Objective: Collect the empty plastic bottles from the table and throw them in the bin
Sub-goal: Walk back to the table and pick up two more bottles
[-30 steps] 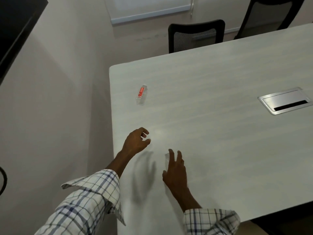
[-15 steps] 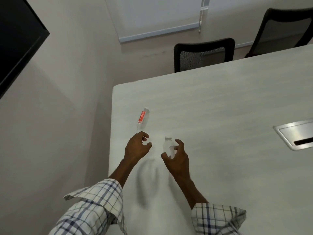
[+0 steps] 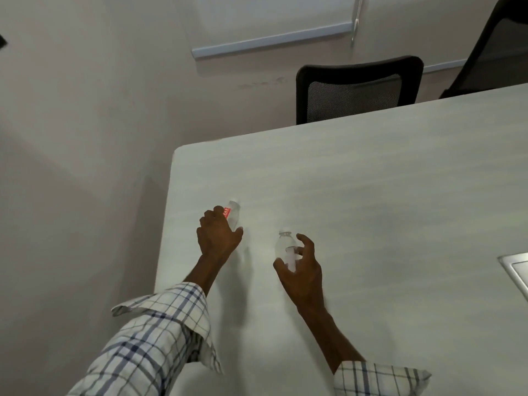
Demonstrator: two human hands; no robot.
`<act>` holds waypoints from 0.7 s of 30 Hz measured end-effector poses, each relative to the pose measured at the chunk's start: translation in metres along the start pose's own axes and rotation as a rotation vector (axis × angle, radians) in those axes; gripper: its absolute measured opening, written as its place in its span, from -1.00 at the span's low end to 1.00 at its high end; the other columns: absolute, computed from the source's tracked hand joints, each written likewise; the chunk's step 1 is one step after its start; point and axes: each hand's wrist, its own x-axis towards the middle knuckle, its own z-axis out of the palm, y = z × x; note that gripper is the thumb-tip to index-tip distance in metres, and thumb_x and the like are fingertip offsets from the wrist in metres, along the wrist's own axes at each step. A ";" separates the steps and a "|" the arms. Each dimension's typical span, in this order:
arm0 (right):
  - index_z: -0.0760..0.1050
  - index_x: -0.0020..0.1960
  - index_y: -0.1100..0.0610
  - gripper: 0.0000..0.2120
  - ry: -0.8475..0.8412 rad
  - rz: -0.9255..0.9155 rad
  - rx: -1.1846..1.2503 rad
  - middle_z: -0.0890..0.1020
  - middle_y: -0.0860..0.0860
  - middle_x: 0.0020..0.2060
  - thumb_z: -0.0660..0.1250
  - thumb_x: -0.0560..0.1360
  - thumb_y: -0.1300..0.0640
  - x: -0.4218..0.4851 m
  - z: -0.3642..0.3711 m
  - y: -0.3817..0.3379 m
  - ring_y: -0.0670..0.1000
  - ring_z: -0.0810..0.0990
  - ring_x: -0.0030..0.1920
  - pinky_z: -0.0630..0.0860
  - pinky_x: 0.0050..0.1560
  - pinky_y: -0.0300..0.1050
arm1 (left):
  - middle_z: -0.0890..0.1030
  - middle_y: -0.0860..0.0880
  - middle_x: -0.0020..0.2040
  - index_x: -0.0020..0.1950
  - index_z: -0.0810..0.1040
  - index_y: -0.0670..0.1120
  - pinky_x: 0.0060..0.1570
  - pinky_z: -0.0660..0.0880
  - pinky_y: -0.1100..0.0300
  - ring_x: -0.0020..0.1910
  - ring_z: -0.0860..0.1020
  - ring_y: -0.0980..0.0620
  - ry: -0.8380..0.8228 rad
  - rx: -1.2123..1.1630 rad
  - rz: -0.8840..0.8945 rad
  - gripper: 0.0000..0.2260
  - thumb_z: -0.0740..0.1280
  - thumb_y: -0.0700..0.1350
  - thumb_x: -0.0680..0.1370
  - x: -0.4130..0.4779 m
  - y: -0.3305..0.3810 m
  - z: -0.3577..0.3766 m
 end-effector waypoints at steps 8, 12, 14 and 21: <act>0.30 0.39 -0.11 -0.35 0.029 0.046 0.020 0.62 -0.02 0.07 0.49 0.37 0.06 0.027 -0.028 0.037 0.03 0.65 -0.02 0.63 0.00 -0.01 | 0.51 -0.25 0.18 0.33 0.30 -0.19 0.06 0.50 -0.09 0.15 0.52 -0.28 -0.147 -0.015 -0.098 -0.40 0.45 -0.06 0.39 0.024 0.007 0.044; 0.31 0.40 -0.06 -0.35 0.112 0.044 0.028 0.61 -0.01 0.09 0.50 0.39 0.08 0.022 -0.081 0.037 0.05 0.64 0.01 0.61 0.01 -0.07 | 0.54 -0.17 0.12 0.27 0.44 -0.15 -0.03 0.44 0.09 0.09 0.54 -0.19 -0.233 -0.188 0.020 -0.50 0.45 -0.04 0.37 -0.004 0.060 0.046; 0.32 0.40 -0.05 -0.36 0.176 0.021 0.038 0.61 0.00 0.10 0.50 0.39 0.11 0.016 -0.121 0.027 0.04 0.63 -0.03 0.59 -0.01 -0.10 | 0.55 -0.12 0.04 0.16 0.49 -0.12 -0.09 0.39 0.14 0.00 0.55 -0.13 -0.272 -0.241 0.101 -0.56 0.46 -0.02 0.35 -0.028 0.102 0.038; 0.34 0.40 0.04 -0.36 0.433 -0.049 0.078 0.58 0.04 0.07 0.49 0.38 0.16 -0.043 -0.282 -0.002 -0.12 0.56 -0.18 0.56 0.04 -0.10 | 0.59 -0.03 -0.01 0.13 0.51 -0.10 -0.11 0.45 0.13 -0.09 0.54 -0.03 -0.350 -0.451 0.299 -0.58 0.52 -0.07 0.32 -0.153 0.248 -0.008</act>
